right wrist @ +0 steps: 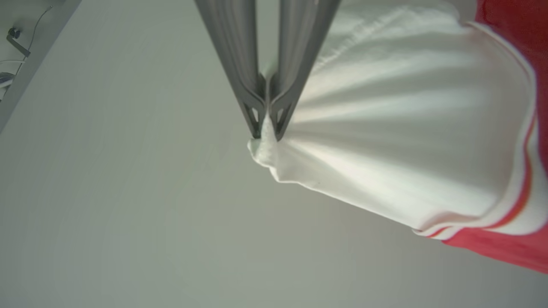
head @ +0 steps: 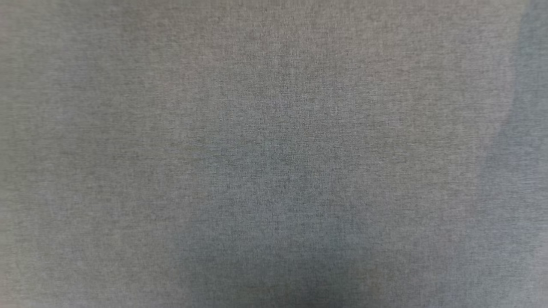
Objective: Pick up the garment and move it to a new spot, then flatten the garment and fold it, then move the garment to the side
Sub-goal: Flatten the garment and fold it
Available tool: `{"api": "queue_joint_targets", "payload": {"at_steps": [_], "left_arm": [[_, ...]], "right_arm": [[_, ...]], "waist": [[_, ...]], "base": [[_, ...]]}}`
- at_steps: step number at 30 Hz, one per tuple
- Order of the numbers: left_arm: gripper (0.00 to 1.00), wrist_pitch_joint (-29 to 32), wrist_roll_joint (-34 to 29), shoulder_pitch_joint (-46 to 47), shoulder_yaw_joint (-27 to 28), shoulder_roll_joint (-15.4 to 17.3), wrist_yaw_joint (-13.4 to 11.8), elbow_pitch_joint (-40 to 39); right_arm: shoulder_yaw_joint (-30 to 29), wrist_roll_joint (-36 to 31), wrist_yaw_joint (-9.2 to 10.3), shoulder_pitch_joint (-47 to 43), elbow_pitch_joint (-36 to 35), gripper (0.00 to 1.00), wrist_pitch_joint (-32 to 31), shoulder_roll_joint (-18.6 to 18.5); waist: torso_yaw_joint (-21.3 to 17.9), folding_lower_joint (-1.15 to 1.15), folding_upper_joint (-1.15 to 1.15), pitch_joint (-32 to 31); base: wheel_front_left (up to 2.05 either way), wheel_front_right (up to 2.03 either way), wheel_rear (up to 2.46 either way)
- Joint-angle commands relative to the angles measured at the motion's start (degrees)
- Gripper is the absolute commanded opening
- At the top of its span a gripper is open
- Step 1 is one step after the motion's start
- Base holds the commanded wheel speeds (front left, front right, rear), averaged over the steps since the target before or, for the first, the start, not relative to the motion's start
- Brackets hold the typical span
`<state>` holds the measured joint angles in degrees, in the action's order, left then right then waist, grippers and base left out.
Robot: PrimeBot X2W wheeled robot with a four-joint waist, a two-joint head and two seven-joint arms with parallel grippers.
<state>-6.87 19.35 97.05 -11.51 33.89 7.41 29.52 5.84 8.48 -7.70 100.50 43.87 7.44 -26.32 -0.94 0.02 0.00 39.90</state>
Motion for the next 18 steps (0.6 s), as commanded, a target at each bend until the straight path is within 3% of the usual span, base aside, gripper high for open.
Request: {"api": "queue_joint_targets", "payload": {"at_steps": [1,10,18], "left_arm": [[0.0,-1.39,-0.51,1.13,-0.11,-0.15,-0.11,2.06],[0.0,-7.47,1.84,-4.38,-2.57,-5.11,0.02,10.07],[0.0,-8.09,6.17,-20.54,-3.66,-7.63,0.06,8.49]], "right_arm": [[-0.81,-0.93,0.21,0.92,1.75,0.0,1.17,-0.11],[0.84,-2.28,0.21,-2.3,8.84,0.0,6.45,2.96],[4.07,2.89,0.21,-15.99,8.51,0.0,7.45,2.44]], "waist": [[-0.31,-0.02,0.0,3.42],[1.07,-0.02,0.0,2.57],[1.79,-0.02,0.0,-3.75]], "base": [[0.0,0.0,0.0],[0.0,0.0,0.0],[0.0,0.0,0.0]]}}
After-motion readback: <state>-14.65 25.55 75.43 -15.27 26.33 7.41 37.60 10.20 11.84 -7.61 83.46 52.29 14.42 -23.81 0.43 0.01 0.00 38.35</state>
